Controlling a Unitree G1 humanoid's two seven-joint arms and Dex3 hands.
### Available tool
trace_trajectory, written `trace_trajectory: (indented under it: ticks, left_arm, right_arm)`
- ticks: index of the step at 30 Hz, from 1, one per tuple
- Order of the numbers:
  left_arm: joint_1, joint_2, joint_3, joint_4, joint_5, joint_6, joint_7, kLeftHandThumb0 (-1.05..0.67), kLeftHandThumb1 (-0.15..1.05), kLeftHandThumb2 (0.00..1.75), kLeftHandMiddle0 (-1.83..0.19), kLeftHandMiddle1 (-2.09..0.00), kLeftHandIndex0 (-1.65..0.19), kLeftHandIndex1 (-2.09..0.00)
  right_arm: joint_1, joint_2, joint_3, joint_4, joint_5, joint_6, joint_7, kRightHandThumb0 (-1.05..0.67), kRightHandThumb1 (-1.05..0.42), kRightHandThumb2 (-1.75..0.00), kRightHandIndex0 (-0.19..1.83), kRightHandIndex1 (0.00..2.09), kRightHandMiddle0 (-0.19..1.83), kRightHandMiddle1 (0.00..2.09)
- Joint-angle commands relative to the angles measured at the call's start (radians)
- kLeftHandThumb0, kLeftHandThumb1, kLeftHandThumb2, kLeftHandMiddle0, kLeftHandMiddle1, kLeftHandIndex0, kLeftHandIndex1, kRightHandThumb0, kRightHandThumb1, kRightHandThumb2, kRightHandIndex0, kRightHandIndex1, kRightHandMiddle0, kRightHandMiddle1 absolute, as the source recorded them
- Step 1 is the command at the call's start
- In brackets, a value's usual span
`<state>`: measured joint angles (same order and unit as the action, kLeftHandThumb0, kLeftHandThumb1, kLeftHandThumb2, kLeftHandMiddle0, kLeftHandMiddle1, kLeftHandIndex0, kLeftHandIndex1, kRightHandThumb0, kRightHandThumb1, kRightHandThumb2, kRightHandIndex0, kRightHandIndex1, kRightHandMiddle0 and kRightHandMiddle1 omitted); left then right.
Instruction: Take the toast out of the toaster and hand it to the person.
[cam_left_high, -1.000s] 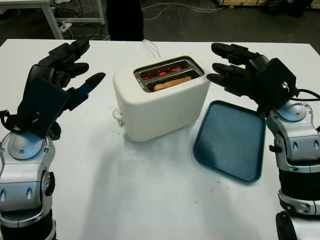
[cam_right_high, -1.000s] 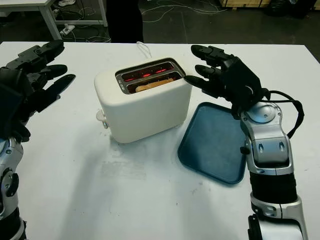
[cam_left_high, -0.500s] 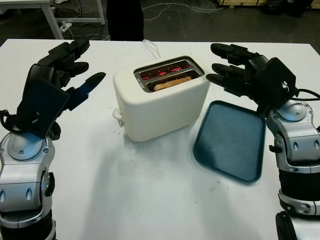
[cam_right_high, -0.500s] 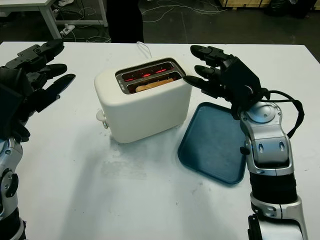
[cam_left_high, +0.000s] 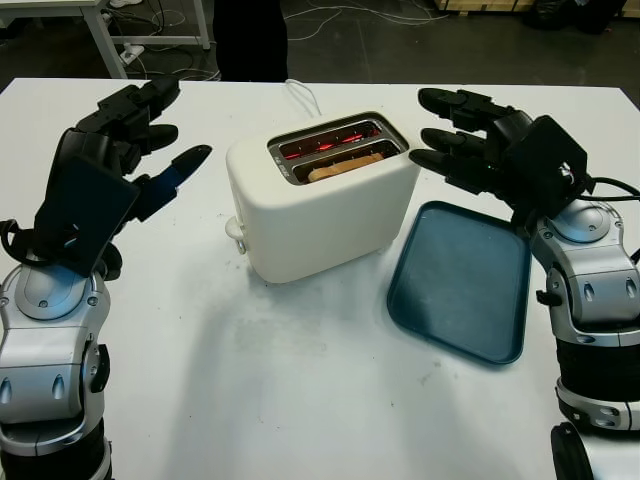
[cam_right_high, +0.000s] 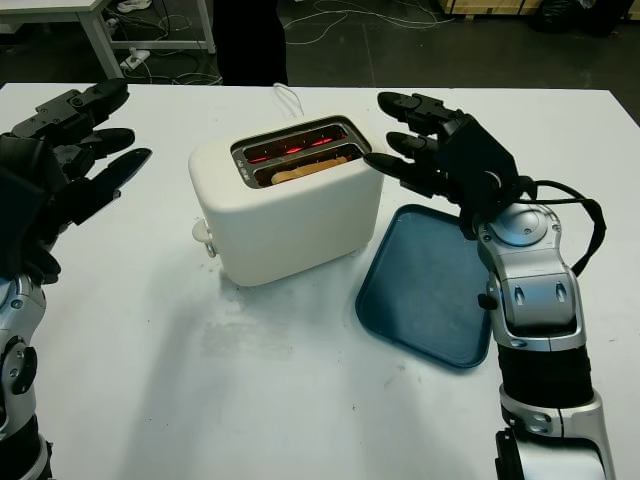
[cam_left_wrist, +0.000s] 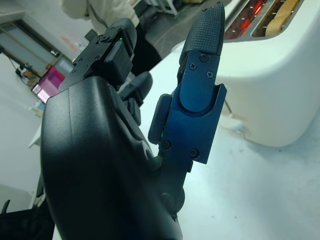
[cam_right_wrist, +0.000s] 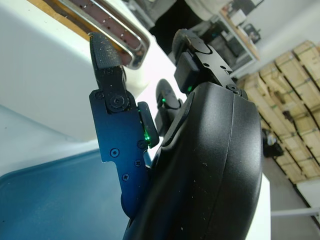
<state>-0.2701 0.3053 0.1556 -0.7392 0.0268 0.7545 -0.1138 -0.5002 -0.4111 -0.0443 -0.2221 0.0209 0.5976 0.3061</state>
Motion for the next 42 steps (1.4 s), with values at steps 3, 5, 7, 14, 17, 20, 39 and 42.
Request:
trace_trajectory:
  ticks: [3, 5, 7, 14, 17, 20, 39, 42]
  left_arm:
    - [-0.005, 0.007, -0.009, -0.005, 0.001, -0.003, -0.003, -0.72, 0.92, 0.14, -0.13, -0.84, -0.46, -0.01]
    - [-0.005, 0.006, -0.011, -0.002, 0.002, -0.003, -0.001, -0.73, 0.92, 0.14, -0.13, -0.85, -0.46, -0.01]
    - [-0.004, 0.001, -0.008, -0.001, -0.001, -0.004, 0.001, -0.72, 0.92, 0.14, -0.13, -0.84, -0.46, -0.01]
    - [-0.004, -0.001, -0.004, -0.004, -0.001, -0.002, 0.004, -0.72, 0.92, 0.14, -0.13, -0.84, -0.45, -0.01]
    - [-0.006, 0.001, -0.004, -0.007, 0.0, 0.004, 0.004, -0.72, 0.92, 0.15, -0.12, -0.84, -0.45, 0.0]
    - [-0.002, 0.008, -0.007, -0.004, 0.003, -0.006, 0.0, -0.72, 0.92, 0.16, -0.12, -0.83, -0.45, 0.0]
    - [-0.008, -0.005, -0.008, 0.016, 0.0, -0.026, 0.002, -0.72, 0.92, 0.14, -0.12, -0.83, -0.45, 0.0]
    - [-0.01, -0.005, -0.006, 0.01, -0.003, -0.016, 0.001, -0.72, 0.92, 0.14, -0.11, -0.84, -0.45, 0.0]
  right_arm:
    - [-0.006, -0.007, -0.002, -0.022, -0.003, 0.014, -0.005, -0.49, -0.9, 0.0, 0.4, 0.11, 0.43, 0.01]
    - [-0.004, -0.004, -0.008, -0.02, 0.003, 0.014, -0.005, -0.48, -0.9, 0.0, 0.4, 0.11, 0.43, 0.01]
    - [-0.003, -0.001, -0.01, -0.015, 0.005, 0.007, -0.006, -0.48, -0.9, 0.0, 0.39, 0.11, 0.43, 0.01]
    - [-0.009, -0.003, -0.008, -0.017, 0.002, 0.009, -0.007, -0.46, -0.9, 0.0, 0.38, 0.12, 0.42, 0.0]
    - [-0.01, -0.002, -0.01, -0.018, 0.003, 0.009, -0.008, -0.47, -0.9, 0.0, 0.38, 0.12, 0.42, 0.0]
    - [-0.011, 0.005, -0.016, -0.017, 0.011, 0.013, -0.01, -0.44, -0.9, 0.0, 0.37, 0.12, 0.41, 0.0]
    - [-0.016, -0.001, -0.021, -0.003, 0.01, 0.003, -0.011, -0.47, -0.88, 0.0, 0.36, 0.17, 0.42, 0.01]
    - [-0.012, 0.0, -0.021, -0.006, 0.01, -0.004, -0.01, -0.46, -0.88, 0.0, 0.35, 0.17, 0.42, 0.01]
